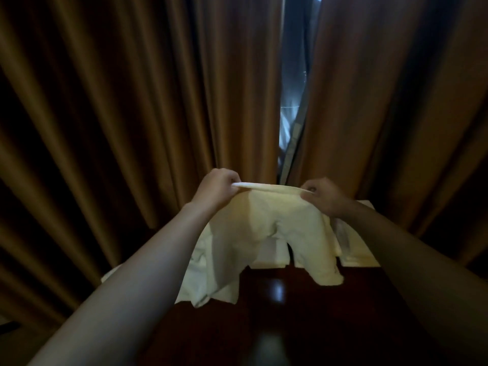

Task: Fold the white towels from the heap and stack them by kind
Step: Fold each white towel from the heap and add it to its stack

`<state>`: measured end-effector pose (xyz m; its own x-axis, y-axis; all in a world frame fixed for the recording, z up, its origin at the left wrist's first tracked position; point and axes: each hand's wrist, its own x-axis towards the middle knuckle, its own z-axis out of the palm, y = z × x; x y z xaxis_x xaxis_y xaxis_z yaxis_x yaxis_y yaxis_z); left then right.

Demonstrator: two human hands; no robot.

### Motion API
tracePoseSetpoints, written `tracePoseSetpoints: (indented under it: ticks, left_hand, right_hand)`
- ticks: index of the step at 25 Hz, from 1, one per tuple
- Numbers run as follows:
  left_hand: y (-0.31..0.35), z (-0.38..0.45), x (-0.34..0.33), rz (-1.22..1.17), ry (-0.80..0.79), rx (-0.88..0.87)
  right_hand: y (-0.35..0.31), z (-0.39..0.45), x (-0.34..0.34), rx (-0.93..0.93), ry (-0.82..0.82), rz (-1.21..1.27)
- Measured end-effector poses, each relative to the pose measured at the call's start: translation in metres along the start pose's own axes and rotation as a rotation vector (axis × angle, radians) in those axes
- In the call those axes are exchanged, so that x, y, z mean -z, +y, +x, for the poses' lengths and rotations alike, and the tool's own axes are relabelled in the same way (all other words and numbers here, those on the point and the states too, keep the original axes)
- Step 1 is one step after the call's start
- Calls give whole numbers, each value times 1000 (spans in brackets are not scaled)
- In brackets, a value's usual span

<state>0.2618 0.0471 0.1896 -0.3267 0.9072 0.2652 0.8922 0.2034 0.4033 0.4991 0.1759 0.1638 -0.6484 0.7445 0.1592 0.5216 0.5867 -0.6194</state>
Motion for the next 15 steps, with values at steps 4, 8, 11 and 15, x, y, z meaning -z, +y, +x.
tracePoseSetpoints:
  ticks: [4,8,11,15]
  left_hand:
    - [31,-16,-6,-66,-13,-64]
    - [41,-30,-5,-96,-173,-113]
    - [44,-40,-3,-89,-143,-137]
    - [31,-51,-2,94,-171,-103]
  right_hand:
    - [41,-44,-1,-80,-8,-86]
    - [61,-81,-9,-174,-3,-161]
    - [71,-97,-23,-271,-28,-114]
    - [70,-105,-29,-393,-40,40]
